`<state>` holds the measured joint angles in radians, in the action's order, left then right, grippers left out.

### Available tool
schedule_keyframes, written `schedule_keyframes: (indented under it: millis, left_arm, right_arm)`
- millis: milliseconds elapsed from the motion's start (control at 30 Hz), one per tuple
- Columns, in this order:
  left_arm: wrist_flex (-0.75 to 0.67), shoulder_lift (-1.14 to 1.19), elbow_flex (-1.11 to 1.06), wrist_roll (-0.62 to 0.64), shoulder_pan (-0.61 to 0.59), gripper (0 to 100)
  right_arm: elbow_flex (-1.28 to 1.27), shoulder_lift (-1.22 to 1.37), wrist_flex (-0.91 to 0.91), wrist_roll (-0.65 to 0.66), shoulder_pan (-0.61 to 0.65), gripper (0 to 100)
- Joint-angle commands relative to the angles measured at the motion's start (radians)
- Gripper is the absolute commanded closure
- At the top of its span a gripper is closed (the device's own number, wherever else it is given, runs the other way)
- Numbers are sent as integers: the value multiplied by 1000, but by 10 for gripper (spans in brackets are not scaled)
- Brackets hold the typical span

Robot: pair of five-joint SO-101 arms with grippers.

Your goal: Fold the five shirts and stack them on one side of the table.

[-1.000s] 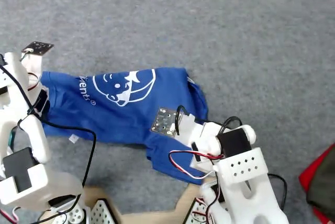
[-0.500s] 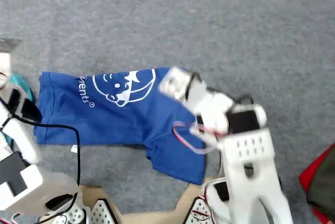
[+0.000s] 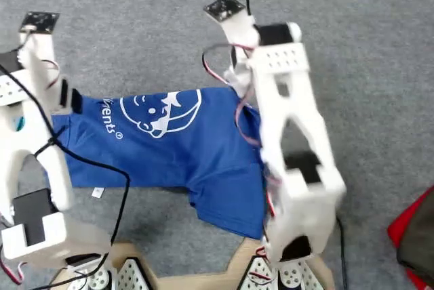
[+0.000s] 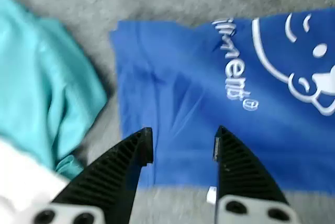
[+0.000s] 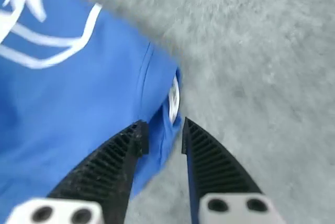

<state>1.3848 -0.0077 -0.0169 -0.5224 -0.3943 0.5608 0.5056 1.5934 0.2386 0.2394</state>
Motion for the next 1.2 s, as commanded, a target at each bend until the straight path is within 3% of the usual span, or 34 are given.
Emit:
schedule_keyframes:
  millis: [0, 133, 300, 533, 800, 1167]
  left_arm:
    - [-137, -5, -78, 14, 26, 811]
    - [-233, -5, -135, 14, 18, 811]
    - [-325, 15, -187, 15, 9, 811]
    - [-367, 216, -118, 29, 2, 811]
    - [-353, 449, 133, 235, -55, 811]
    - [-210, 573, 399, 235, -64, 812]
  right_arm:
    - [427, 274, 95, -68, -10, 875]
    - [774, 509, 187, -153, -8, 875]
    - [964, 696, 187, -216, 2, 875]
    - [986, 812, 181, -216, 36, 876]
    - [986, 828, 164, -244, 45, 952]
    - [980, 829, 32, -242, -81, 993]
